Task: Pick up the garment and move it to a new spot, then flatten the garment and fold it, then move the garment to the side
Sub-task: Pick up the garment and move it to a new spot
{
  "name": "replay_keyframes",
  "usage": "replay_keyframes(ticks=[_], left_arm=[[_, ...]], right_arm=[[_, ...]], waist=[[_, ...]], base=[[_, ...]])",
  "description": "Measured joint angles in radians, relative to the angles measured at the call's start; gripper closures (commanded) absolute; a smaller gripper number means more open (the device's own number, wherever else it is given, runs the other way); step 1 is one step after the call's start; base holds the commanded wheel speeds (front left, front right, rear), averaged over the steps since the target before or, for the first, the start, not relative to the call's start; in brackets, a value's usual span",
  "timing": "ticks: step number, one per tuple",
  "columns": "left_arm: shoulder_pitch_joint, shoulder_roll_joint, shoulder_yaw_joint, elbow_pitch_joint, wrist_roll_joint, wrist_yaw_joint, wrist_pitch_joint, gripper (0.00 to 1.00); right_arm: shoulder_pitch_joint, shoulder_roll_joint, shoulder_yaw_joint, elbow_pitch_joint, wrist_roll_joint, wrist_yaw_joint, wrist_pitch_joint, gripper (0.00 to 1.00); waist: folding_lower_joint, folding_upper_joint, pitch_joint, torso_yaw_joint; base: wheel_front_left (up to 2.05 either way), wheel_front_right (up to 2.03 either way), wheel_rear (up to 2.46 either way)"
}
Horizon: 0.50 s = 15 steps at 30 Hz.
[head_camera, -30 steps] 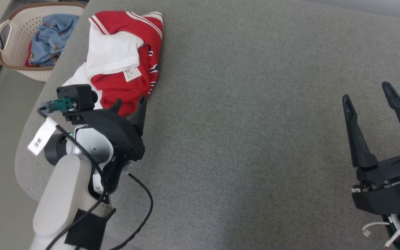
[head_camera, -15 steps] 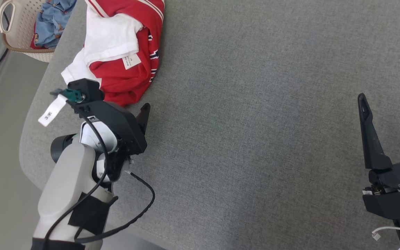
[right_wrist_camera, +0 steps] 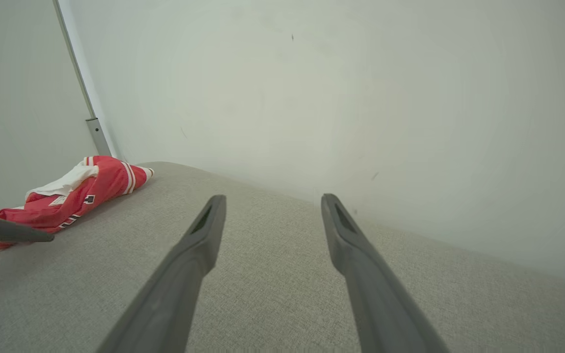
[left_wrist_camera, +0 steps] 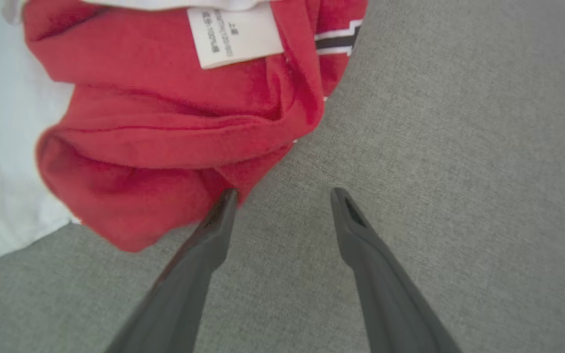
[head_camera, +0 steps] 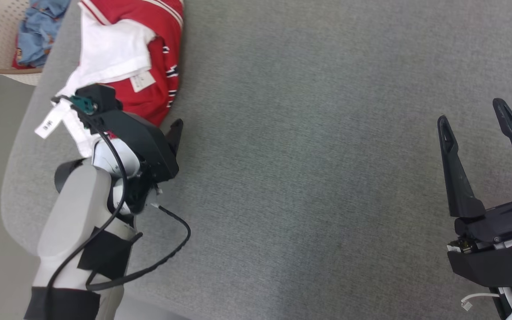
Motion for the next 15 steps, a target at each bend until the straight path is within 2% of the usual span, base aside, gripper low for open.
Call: replay_keyframes(ticks=[1,2,3,10,15], left_arm=[[-0.007,0.002,0.001,0.001,0.001,0.000,0.000,0.51],[-0.012,0.004,0.002,0.003,0.001,0.000,0.000,0.73],[-0.017,0.005,0.002,0.007,0.002,0.001,0.000,1.00],[-0.067,0.005,0.004,0.033,0.012,0.009,-0.021,1.00],[-0.072,-0.003,0.006,0.046,0.011,0.009,-0.074,1.00]], right_arm=[[0.000,0.001,-0.001,-0.004,0.000,0.000,0.005,0.00],[0.000,0.002,-0.002,-0.006,0.000,0.000,0.005,0.00],[0.000,0.003,-0.004,-0.007,0.000,0.000,0.005,0.00],[-0.001,0.003,-0.038,0.003,0.000,-0.005,0.005,0.00],[-0.010,0.002,-0.046,0.036,0.001,-0.006,-0.006,0.00]], waist=[[0.0000,0.0000,0.005,-0.005],[0.0000,0.0000,0.011,-0.010],[0.0000,0.0000,0.017,-0.015],[0.0002,0.0000,0.056,-0.036],[0.0001,0.0000,0.040,-0.022]], base=[[0.00,0.00,0.00],[0.00,0.00,0.00],[0.00,0.00,0.00],[0.00,0.00,0.00],[0.00,0.00,0.00]])
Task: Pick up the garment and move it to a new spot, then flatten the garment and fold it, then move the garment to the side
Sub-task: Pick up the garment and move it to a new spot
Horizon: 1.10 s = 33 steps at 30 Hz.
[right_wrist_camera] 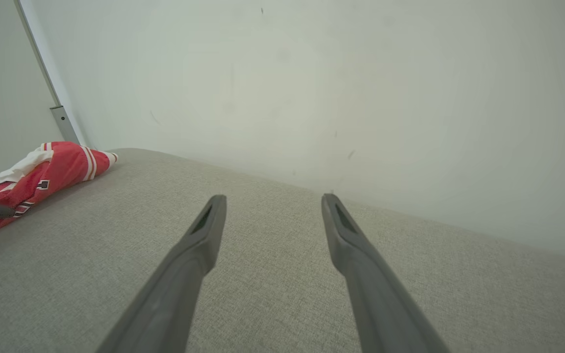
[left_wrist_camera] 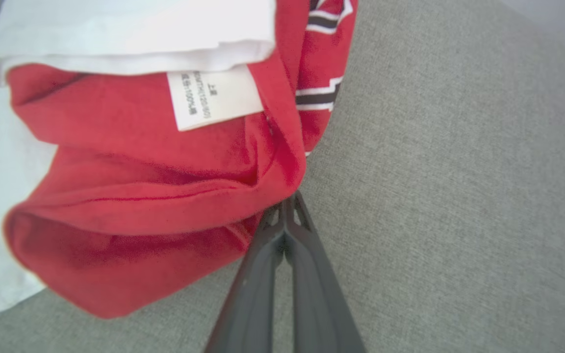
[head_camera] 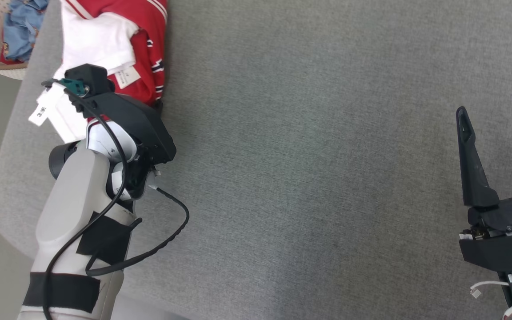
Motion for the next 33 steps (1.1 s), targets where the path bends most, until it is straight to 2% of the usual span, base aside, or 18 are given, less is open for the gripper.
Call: replay_keyframes(ticks=[3,8,12,15,25,33], left_arm=[[0.001,-0.001,0.002,-0.009,-0.001,-0.011,-0.038,1.00],[0.012,-0.001,-0.001,-0.068,-0.011,-0.064,-0.086,1.00],[0.024,0.000,-0.005,-0.123,-0.044,-0.106,-0.094,1.00],[0.028,0.011,-0.009,-0.144,-0.044,-0.119,-0.084,1.00],[0.070,0.075,-0.011,-0.173,-0.033,-0.113,-0.039,1.00],[0.090,0.082,-0.015,-0.197,-0.025,-0.095,-0.021,1.00]], right_arm=[[-0.003,-0.001,-0.002,0.023,0.001,0.000,-0.011,0.00],[-0.017,0.009,0.004,0.052,0.009,0.000,-0.030,0.00],[-0.021,0.036,0.026,0.071,0.028,0.000,-0.044,0.00],[-0.021,0.060,0.046,0.090,0.035,0.000,-0.058,0.00],[-0.021,0.101,0.075,0.133,0.046,0.000,-0.095,0.00],[-0.020,0.109,0.076,0.163,0.052,-0.003,-0.114,0.00]], waist=[[-0.0001,0.0000,-0.021,0.009],[-0.0001,0.0000,-0.068,0.025],[-0.0002,-0.0001,-0.110,0.035],[-0.0002,-0.0001,-0.141,0.040],[-0.0003,-0.0001,-0.215,0.037],[-0.0003,-0.0001,-0.243,0.023]], base=[[0.00,0.00,0.00],[0.00,0.00,0.00],[0.00,0.00,0.00],[0.00,0.00,0.00],[0.00,0.00,0.00],[0.00,0.00,0.00]])
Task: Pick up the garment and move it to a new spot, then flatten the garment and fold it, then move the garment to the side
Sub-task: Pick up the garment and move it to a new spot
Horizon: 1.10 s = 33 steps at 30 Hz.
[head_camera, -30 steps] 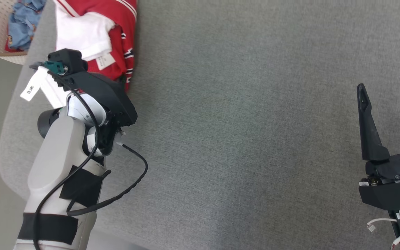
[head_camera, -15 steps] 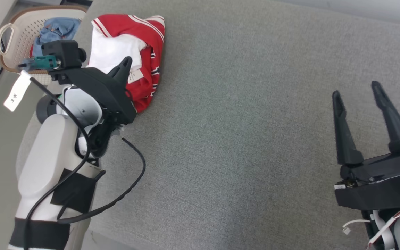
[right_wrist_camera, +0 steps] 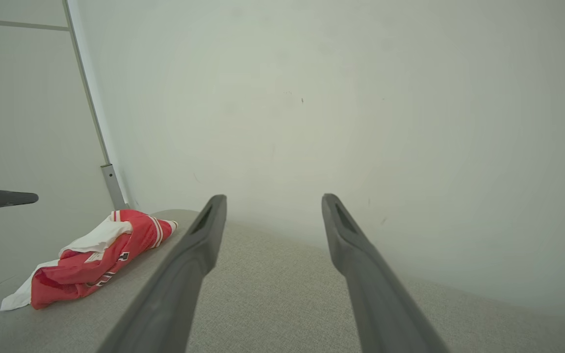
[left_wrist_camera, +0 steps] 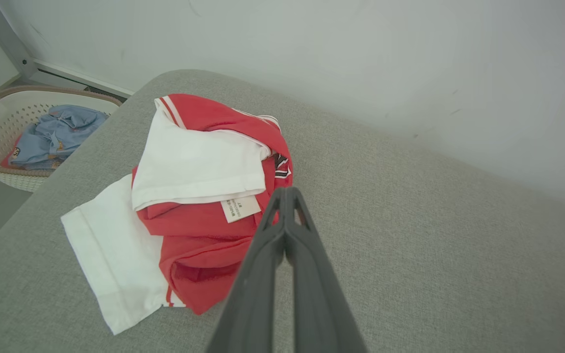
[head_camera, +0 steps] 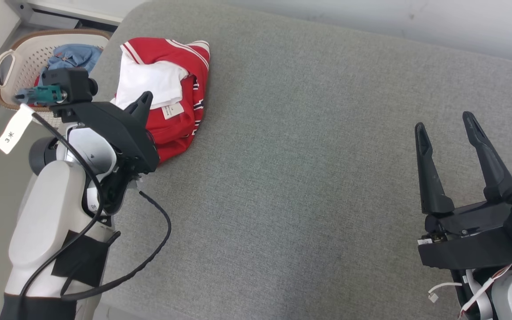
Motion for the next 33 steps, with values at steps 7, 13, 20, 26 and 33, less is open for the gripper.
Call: replay_keyframes(ticks=[7,13,20,26,33], left_arm=[[0.013,0.029,-0.011,-0.039,0.058,0.020,-0.039,0.00],[0.049,0.069,-0.028,-0.114,0.123,0.007,-0.167,0.00],[0.259,0.097,-0.060,-0.258,0.174,-0.010,-0.354,0.00],[0.473,0.130,-0.045,-0.368,0.208,0.042,-0.467,0.00],[0.646,0.170,-0.017,-0.475,0.222,0.062,-0.555,0.00]], right_arm=[[0.000,0.008,0.013,0.032,0.002,0.000,-0.018,0.00],[-0.001,0.024,0.034,0.063,0.011,0.007,-0.034,0.00],[-0.002,0.042,0.046,0.103,0.012,0.010,-0.053,0.00],[0.037,0.044,0.001,0.130,0.012,0.000,-0.073,0.00],[0.090,0.077,-0.033,0.151,0.016,-0.010,-0.097,0.00]], waist=[[0.0000,0.0000,-0.030,-0.006],[0.0000,0.0000,-0.065,-0.017],[0.0000,0.0000,-0.114,-0.043],[0.0001,0.0000,-0.152,-0.094],[0.0000,0.0000,-0.186,-0.180]], base=[[0.00,0.00,0.00],[0.00,0.00,0.00],[0.00,0.00,0.00],[0.00,0.00,0.00],[0.00,0.00,0.00]])
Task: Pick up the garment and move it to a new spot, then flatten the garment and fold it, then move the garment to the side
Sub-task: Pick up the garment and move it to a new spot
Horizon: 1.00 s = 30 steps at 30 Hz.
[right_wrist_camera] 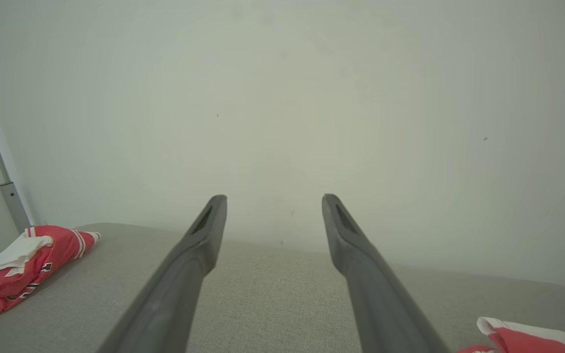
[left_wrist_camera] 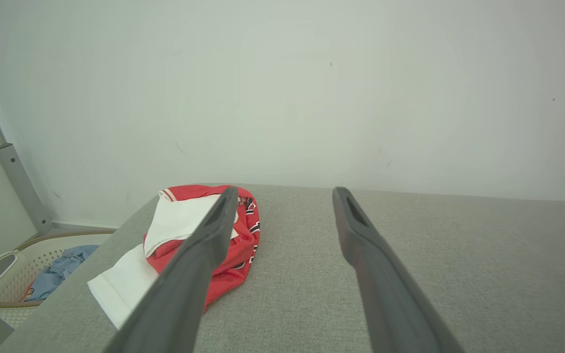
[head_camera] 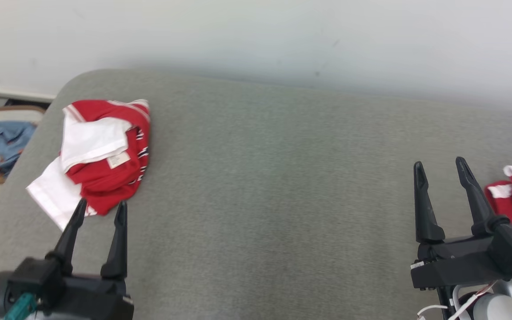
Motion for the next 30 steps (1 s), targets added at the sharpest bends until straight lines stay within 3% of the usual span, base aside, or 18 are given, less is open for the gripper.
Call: replay_keyframes(ticks=[9,21,30], left_arm=[[0.134,0.007,-0.002,-0.090,0.006,0.016,-0.030,0.00],[0.152,0.006,0.007,-0.152,0.023,0.033,-0.031,0.00],[0.146,-0.003,0.000,-0.155,0.024,0.035,-0.009,0.00]], right_arm=[[0.028,0.051,-0.035,0.034,0.025,-0.009,-0.026,0.00],[0.029,0.066,-0.054,0.071,0.041,-0.016,-0.052,0.00],[0.032,0.067,-0.068,0.066,0.048,-0.016,-0.062,0.00]], waist=[[0.0000,0.0000,-0.030,-0.130],[0.0002,0.0001,-0.032,-0.300],[0.0002,0.0001,-0.001,-0.315]], base=[[0.00,0.00,0.00],[0.00,0.00,0.00],[0.00,0.00,0.00]])
